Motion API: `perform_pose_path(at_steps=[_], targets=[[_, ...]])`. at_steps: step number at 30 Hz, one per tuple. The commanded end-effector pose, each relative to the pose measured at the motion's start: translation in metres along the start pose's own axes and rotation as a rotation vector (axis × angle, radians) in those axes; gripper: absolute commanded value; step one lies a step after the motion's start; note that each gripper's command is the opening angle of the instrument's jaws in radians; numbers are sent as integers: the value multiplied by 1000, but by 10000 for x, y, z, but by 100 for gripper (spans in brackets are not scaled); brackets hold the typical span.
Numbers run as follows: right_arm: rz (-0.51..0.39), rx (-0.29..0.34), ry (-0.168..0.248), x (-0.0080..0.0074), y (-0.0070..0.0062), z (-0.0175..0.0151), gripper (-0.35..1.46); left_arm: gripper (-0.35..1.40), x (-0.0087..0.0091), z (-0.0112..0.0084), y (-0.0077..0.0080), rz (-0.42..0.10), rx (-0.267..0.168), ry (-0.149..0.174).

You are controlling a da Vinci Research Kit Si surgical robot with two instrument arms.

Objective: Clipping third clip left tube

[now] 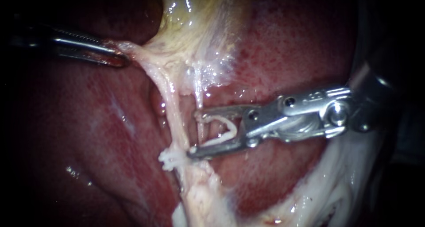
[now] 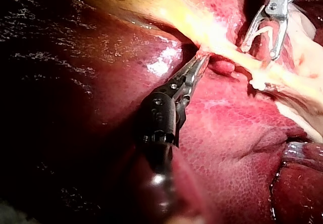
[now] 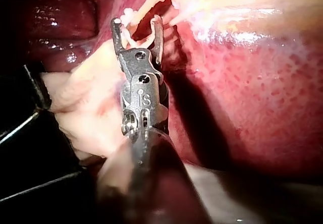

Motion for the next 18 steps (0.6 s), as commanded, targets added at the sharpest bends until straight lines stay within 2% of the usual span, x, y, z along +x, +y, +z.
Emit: perform_pose_path(at_steps=[1, 6, 13, 18], targets=[[7, 6, -2, -2, 3, 3, 50, -35, 0, 0, 0, 0, 0, 0], [56, 29, 12, -16, 18, 14, 50, -35, 0, 0, 0, 0, 0, 0], [80, 54, 5, -32, 25, 26, 49, -35, 0, -1, 0, 0, 0, 0], [116, 93, 58, -28, 28, 35, 49, -35, 0, 0, -1, 0, -1, 0]])
